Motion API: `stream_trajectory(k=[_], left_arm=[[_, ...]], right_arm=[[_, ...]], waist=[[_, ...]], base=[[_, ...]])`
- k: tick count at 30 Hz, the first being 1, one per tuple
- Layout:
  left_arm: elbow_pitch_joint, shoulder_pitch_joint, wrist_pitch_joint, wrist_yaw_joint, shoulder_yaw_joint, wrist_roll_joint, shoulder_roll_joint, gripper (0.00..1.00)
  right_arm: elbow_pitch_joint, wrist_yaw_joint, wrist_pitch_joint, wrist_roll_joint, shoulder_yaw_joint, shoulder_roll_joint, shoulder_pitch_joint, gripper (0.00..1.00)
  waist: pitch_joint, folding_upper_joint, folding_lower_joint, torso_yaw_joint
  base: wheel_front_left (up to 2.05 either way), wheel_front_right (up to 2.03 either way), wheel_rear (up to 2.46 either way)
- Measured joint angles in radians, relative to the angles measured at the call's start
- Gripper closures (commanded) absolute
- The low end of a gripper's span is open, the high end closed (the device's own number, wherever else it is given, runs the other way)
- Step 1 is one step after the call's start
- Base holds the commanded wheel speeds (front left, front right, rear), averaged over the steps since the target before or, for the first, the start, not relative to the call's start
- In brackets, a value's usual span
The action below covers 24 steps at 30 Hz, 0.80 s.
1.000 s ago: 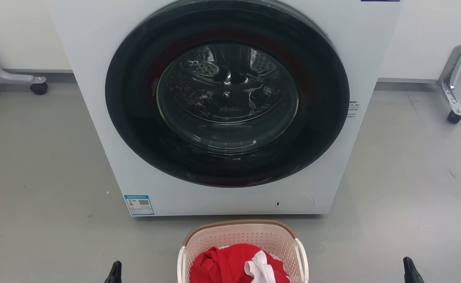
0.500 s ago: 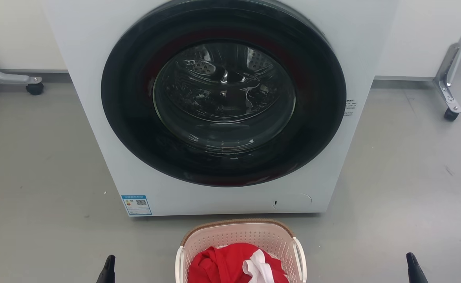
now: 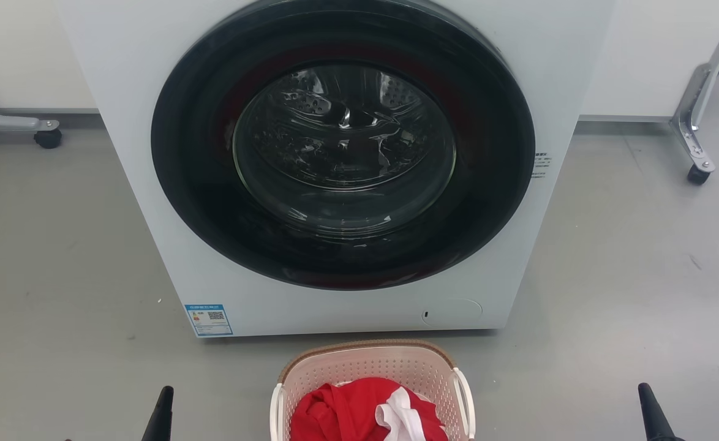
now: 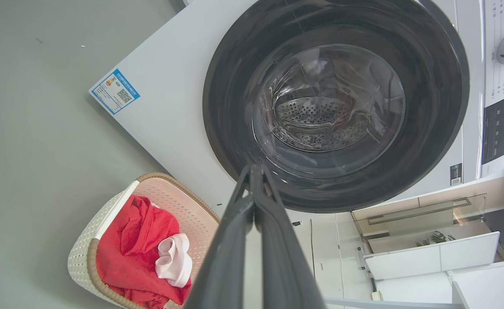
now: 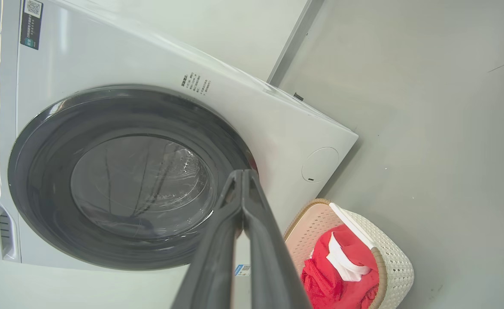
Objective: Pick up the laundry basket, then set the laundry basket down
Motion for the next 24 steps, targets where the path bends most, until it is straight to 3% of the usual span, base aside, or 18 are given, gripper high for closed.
stream_trajectory(k=[24], left_arm=[[0.062, -0.066, 0.075, -0.063, 0.102, -0.293, -0.04, 1.0]], right_arm=[[0.055, 0.061, 0.071, 0.325, -0.08, 0.031, -0.072, 1.0]], waist=[[0.006, 0.0, 0.0, -0.016]], base=[[0.0, 0.0, 0.0]])
